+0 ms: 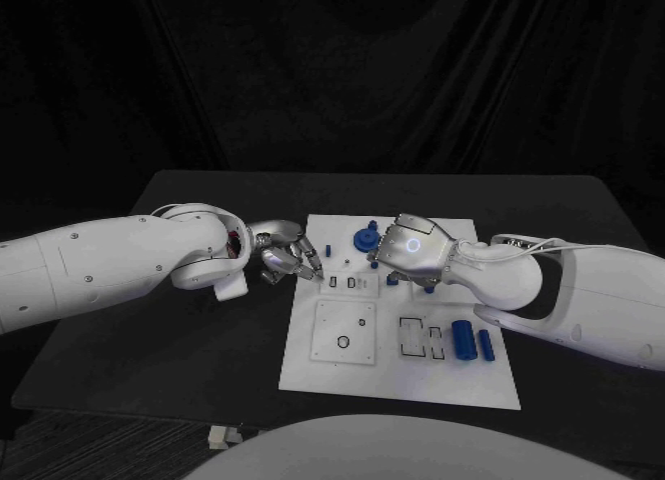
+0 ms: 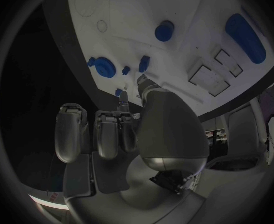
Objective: Assemble the parts on the task board
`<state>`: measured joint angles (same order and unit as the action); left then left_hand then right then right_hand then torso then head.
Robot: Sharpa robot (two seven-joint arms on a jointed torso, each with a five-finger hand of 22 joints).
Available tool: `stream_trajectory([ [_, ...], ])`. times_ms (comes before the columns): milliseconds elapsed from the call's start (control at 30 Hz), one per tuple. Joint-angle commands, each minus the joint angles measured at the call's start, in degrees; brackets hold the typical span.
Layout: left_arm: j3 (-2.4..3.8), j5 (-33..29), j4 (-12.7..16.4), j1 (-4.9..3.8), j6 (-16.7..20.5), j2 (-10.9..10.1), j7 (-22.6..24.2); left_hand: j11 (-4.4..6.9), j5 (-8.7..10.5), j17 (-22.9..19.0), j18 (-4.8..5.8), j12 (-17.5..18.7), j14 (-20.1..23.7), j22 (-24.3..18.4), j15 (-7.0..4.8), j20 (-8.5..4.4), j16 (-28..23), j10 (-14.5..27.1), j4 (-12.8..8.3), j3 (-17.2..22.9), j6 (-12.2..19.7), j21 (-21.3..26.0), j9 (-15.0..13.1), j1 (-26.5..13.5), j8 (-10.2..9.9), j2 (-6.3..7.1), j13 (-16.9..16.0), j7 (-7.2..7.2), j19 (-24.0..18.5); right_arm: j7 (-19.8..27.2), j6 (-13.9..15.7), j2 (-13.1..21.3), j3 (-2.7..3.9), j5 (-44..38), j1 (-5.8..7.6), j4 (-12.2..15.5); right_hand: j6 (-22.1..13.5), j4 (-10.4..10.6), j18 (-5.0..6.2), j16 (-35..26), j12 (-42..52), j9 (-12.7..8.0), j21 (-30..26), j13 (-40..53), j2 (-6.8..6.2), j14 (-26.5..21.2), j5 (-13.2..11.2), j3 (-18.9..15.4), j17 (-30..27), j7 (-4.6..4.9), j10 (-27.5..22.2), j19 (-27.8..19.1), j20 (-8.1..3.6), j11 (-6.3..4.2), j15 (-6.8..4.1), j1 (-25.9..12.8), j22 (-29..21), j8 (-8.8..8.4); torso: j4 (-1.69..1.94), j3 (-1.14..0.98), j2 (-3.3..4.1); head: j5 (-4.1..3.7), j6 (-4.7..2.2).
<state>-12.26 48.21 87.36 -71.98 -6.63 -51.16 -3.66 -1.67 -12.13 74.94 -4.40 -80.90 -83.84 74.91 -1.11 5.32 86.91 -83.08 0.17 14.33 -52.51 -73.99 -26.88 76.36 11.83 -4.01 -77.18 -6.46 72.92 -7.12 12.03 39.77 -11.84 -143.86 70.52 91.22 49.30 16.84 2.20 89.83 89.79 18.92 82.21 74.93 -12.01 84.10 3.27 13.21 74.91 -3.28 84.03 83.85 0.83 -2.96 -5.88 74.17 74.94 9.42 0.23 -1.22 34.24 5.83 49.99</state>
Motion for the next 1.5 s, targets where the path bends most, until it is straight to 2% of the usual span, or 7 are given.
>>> stream_trajectory([
  [33,0.04,-0.39,0.22,0.08,-0.05,0.02,0.79,-0.13,0.24,9.55,-0.74,0.21,-2.17,0.55,0.04,0.07,-0.30,0.42,0.34,-0.08,0.35,0.31,0.09,0.29,0.23,0.20,-3.04,0.07,-0.25,-2.81,4.47,1.31,0.07,8.07,1.25,1.15,0.90,0.04,-0.50,0.17,0.21,-0.08,0.74,15.07,-0.16,5.90,-0.02,0.32,15.09,0.44,5.97,2.43,-0.34,-0.39,-0.29,-1.13,12.83,0.35,0.01,0.00,0.01,-0.17,0.01],
  [367,0.04,-0.39,0.48,0.09,0.24,-0.06,1.10,-0.12,0.23,9.61,-0.72,0.15,-2.22,0.61,0.04,0.07,-0.26,0.37,0.34,-0.07,0.34,0.25,0.09,0.33,0.24,0.19,-3.10,0.09,-0.18,-2.77,2.75,3.33,0.06,18.13,2.27,0.28,4.34,0.03,-0.63,0.17,0.21,0.41,1.33,15.07,-0.07,5.90,-0.25,0.16,15.09,1.95,5.97,2.74,-0.64,-0.76,-0.63,-3.27,13.00,1.69,0.07,0.01,0.01,-0.58,0.01],
  [667,0.04,-0.40,0.53,0.09,0.24,-0.09,1.15,-0.12,0.23,9.61,-0.72,0.15,-2.22,0.61,0.04,0.07,-0.26,0.37,0.34,-0.07,0.34,0.25,0.09,0.33,0.24,0.19,-3.10,0.09,-0.18,-2.55,1.45,3.73,0.06,22.69,1.17,-0.91,5.42,-0.08,-0.65,0.17,0.21,0.56,1.47,15.07,1.02,5.90,2.33,1.35,15.09,3.30,5.97,2.79,-0.84,-0.75,-0.80,-0.59,13.03,1.76,0.05,-0.03,0.07,-0.48,0.01],
  [1067,0.04,-0.40,0.59,0.10,0.39,-0.14,1.26,-0.06,0.18,9.61,-0.72,0.14,-2.22,0.63,0.01,0.06,-0.26,0.33,0.33,-0.03,0.28,0.28,0.09,0.59,0.36,0.18,-3.09,0.16,-0.18,-2.54,0.07,2.64,0.05,26.36,-0.47,-1.93,6.71,-0.02,-0.70,0.17,0.21,0.79,1.67,15.07,0.77,5.90,1.68,0.89,15.09,4.56,5.97,2.89,-0.73,0.02,-0.55,-1.43,13.08,2.13,0.01,0.00,0.04,-0.66,0.01],
  [1267,0.04,-0.40,0.63,0.11,0.42,-0.14,1.29,-0.06,0.18,9.61,-0.72,0.14,-2.22,0.63,0.01,0.06,-0.26,0.33,0.33,-0.03,0.28,0.28,0.09,0.59,0.36,0.18,-3.09,0.16,-0.18,-2.67,-1.25,1.44,0.05,26.61,-1.28,-3.03,7.08,-0.03,-0.68,0.17,0.21,0.88,1.60,15.07,0.74,5.90,1.53,0.82,15.09,4.68,5.97,2.85,-0.67,0.16,-0.46,-1.58,13.06,2.27,0.06,0.00,0.04,-0.54,0.01],
  [1300,0.04,-0.40,0.63,0.11,0.42,-0.15,1.29,-0.06,0.18,9.61,-0.72,0.14,-2.22,0.63,0.01,0.06,-0.26,0.33,0.33,-0.03,0.28,0.28,0.09,0.59,0.36,0.18,-3.09,0.16,-0.18,-2.69,-1.44,1.26,0.05,26.64,-1.38,-3.20,7.27,-0.11,-0.69,0.17,0.21,0.93,1.61,15.07,0.82,5.90,2.02,0.94,15.09,4.78,5.97,2.86,-0.60,0.34,-0.35,-1.32,13.06,2.31,0.07,0.00,0.04,-0.59,0.01],
  [1500,0.04,-0.40,0.54,0.13,0.43,-0.11,1.38,-0.06,0.18,9.61,-0.72,0.14,-2.22,0.63,0.01,0.06,-0.26,0.33,0.33,-0.03,0.28,0.28,0.09,0.59,0.36,0.18,-3.09,0.16,-0.18,-2.99,-2.86,-0.01,0.05,27.18,-1.75,-4.23,7.78,-0.54,-0.67,0.17,0.21,1.22,1.56,15.07,1.33,5.90,10.75,2.08,15.09,5.14,5.97,2.80,-0.05,0.97,0.19,1.28,13.03,2.10,0.05,-0.01,0.05,-0.69,0.01],
])
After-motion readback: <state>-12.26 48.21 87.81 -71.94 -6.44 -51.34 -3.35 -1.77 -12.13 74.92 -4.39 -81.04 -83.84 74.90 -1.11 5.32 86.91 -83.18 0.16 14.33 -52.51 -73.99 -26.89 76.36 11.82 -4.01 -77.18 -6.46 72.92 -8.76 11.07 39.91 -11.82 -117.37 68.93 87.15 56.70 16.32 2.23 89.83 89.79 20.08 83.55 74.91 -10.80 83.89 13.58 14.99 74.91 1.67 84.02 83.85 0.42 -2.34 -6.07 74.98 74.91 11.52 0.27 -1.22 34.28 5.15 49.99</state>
